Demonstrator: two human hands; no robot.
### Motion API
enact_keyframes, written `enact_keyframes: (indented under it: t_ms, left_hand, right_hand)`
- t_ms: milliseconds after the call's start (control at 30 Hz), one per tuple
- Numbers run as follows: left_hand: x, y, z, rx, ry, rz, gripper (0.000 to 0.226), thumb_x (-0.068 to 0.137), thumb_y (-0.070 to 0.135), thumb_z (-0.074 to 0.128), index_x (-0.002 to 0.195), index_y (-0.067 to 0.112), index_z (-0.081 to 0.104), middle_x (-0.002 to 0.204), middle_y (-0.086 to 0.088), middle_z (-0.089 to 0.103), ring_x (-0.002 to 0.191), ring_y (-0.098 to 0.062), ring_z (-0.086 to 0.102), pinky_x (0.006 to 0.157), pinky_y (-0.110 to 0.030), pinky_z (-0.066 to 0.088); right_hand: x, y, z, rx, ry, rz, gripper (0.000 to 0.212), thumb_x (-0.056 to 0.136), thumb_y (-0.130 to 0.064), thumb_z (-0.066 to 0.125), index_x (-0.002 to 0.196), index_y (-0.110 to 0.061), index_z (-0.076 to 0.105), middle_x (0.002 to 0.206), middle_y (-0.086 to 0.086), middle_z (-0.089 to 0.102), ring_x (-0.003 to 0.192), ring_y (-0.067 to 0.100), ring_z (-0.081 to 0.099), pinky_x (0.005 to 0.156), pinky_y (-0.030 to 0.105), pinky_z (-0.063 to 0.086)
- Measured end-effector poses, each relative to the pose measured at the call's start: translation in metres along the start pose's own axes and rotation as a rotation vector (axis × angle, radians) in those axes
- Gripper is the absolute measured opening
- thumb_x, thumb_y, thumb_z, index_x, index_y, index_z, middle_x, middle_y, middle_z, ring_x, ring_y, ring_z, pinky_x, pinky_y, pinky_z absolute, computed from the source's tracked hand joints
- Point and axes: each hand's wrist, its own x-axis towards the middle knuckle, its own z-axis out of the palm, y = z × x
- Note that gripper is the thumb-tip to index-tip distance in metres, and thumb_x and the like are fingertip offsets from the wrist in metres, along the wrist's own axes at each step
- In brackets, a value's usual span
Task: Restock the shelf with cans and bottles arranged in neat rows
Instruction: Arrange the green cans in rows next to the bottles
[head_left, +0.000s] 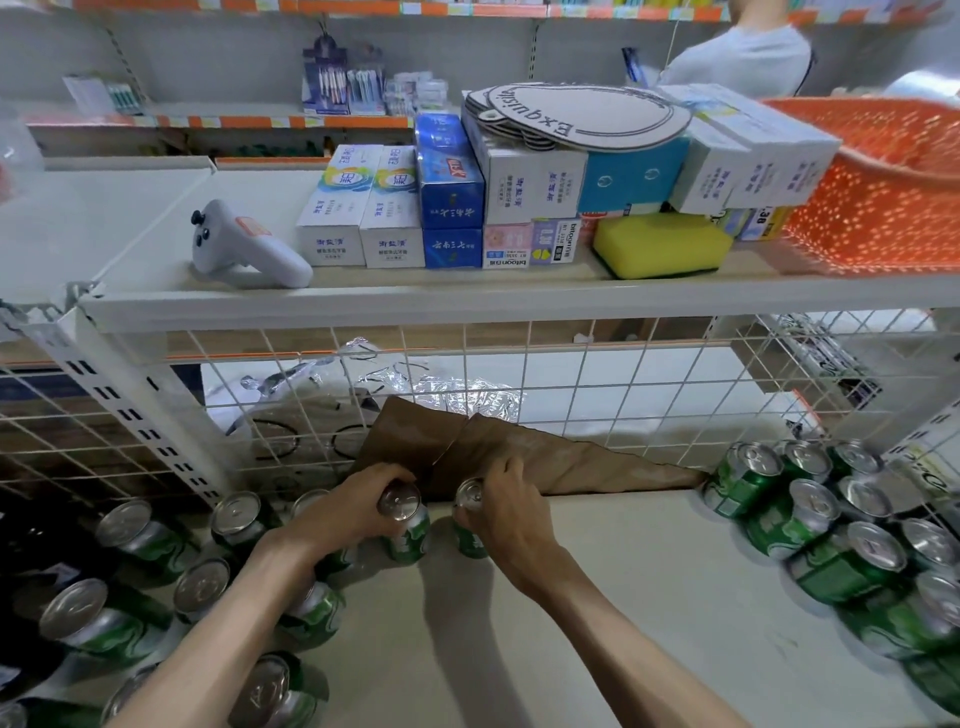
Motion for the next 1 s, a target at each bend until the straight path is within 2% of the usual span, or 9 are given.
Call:
enact_keyframes:
  t_ms: [100, 233, 300, 400, 567, 700, 767, 833, 1000]
  left_hand:
    - [0.001, 0.016, -0.006, -0.049, -0.023, -0.016, 0.071, 0.076, 0.016, 0.082, 0.140, 0.017, 0.050, 0.135, 0.003, 0.051, 0.122, -0.011, 0.052, 0.092, -0.015, 0.038]
    - [0.009, 0.064, -0.014, -0.041, 0.148, 0.136, 0.038, 0.083, 0.022, 0.079, 0.118, 0.028, 0.064, 0.117, 0.011, 0.060, 0.106, -0.006, 0.059, 0.094, -0.028, 0.049]
    - [0.019, 0.100, -0.011, -0.038, 0.171, 0.208, 0.027, 0.088, 0.029, 0.073, 0.115, 0.030, 0.066, 0.114, 0.018, 0.060, 0.104, -0.001, 0.057, 0.091, -0.027, 0.047]
    - [0.042, 0.162, 0.009, -0.082, 0.099, 0.336, 0.022, 0.091, 0.031, 0.070, 0.112, 0.034, 0.067, 0.109, 0.024, 0.060, 0.101, 0.006, 0.057, 0.085, -0.020, 0.044]
    - [0.085, 0.260, 0.066, 0.003, -0.001, 0.435, 0.033, 0.093, 0.033, 0.066, 0.124, 0.022, 0.060, 0.122, 0.009, 0.059, 0.111, -0.009, 0.056, 0.093, -0.029, 0.046]
    - [0.109, 0.324, 0.110, -0.027, -0.043, 0.521, 0.022, 0.092, 0.024, 0.068, 0.111, 0.016, 0.060, 0.103, 0.012, 0.058, 0.097, -0.008, 0.059, 0.080, -0.019, 0.045]
    - [0.119, 0.349, 0.129, -0.027, -0.083, 0.563, 0.025, 0.090, 0.020, 0.071, 0.112, 0.012, 0.063, 0.101, 0.007, 0.059, 0.095, -0.013, 0.060, 0.081, -0.026, 0.047]
    - [0.130, 0.369, 0.148, 0.016, -0.129, 0.599, 0.030, 0.088, 0.015, 0.072, 0.116, 0.007, 0.063, 0.111, -0.006, 0.061, 0.105, -0.023, 0.058, 0.087, -0.033, 0.046]
    - [0.165, 0.396, 0.189, 0.284, -0.140, 0.621, 0.057, 0.089, 0.027, 0.071, 0.138, 0.008, 0.049, 0.136, -0.012, 0.050, 0.124, -0.032, 0.049, 0.102, -0.038, 0.037]
  right_hand:
    - [-0.002, 0.006, -0.003, 0.013, -0.029, -0.018, 0.059, 0.084, -0.046, 0.069, 0.124, -0.007, 0.048, 0.120, 0.010, 0.047, 0.105, 0.036, 0.061, 0.071, 0.038, 0.046]
    - [-0.028, 0.053, -0.025, 0.081, 0.040, -0.015, 0.058, 0.088, -0.060, 0.059, 0.123, -0.016, 0.044, 0.122, 0.003, 0.049, 0.108, 0.029, 0.057, 0.069, 0.036, 0.040]
    - [-0.044, 0.095, -0.044, 0.089, 0.120, 0.048, 0.052, 0.093, -0.058, 0.052, 0.125, -0.018, 0.043, 0.125, 0.001, 0.049, 0.113, 0.026, 0.056, 0.069, 0.036, 0.040]
    - [-0.061, 0.166, -0.077, 0.092, 0.218, 0.212, 0.049, 0.094, -0.052, 0.056, 0.124, -0.015, 0.044, 0.125, 0.004, 0.050, 0.114, 0.025, 0.056, 0.071, 0.036, 0.043]
    - [-0.092, 0.269, -0.131, 0.028, 0.349, 0.454, 0.046, 0.091, -0.038, 0.064, 0.122, -0.008, 0.048, 0.120, 0.013, 0.051, 0.110, 0.034, 0.053, 0.070, 0.037, 0.039]
    - [-0.111, 0.330, -0.153, -0.095, 0.329, 0.597, 0.052, 0.092, -0.031, 0.062, 0.135, -0.007, 0.046, 0.136, 0.017, 0.050, 0.126, 0.036, 0.045, 0.097, 0.045, 0.044]
    - [-0.113, 0.350, -0.158, -0.181, 0.285, 0.574, 0.052, 0.093, -0.033, 0.061, 0.137, -0.010, 0.047, 0.139, 0.014, 0.051, 0.128, 0.034, 0.045, 0.106, 0.043, 0.039]
    - [-0.111, 0.362, -0.161, -0.231, 0.245, 0.541, 0.053, 0.092, -0.036, 0.062, 0.137, -0.013, 0.047, 0.141, 0.013, 0.051, 0.130, 0.034, 0.042, 0.110, 0.043, 0.034]
    - [-0.096, 0.363, -0.154, -0.292, 0.197, 0.469, 0.052, 0.090, -0.044, 0.063, 0.130, -0.013, 0.053, 0.140, 0.012, 0.049, 0.133, 0.035, 0.034, 0.112, 0.046, 0.030]
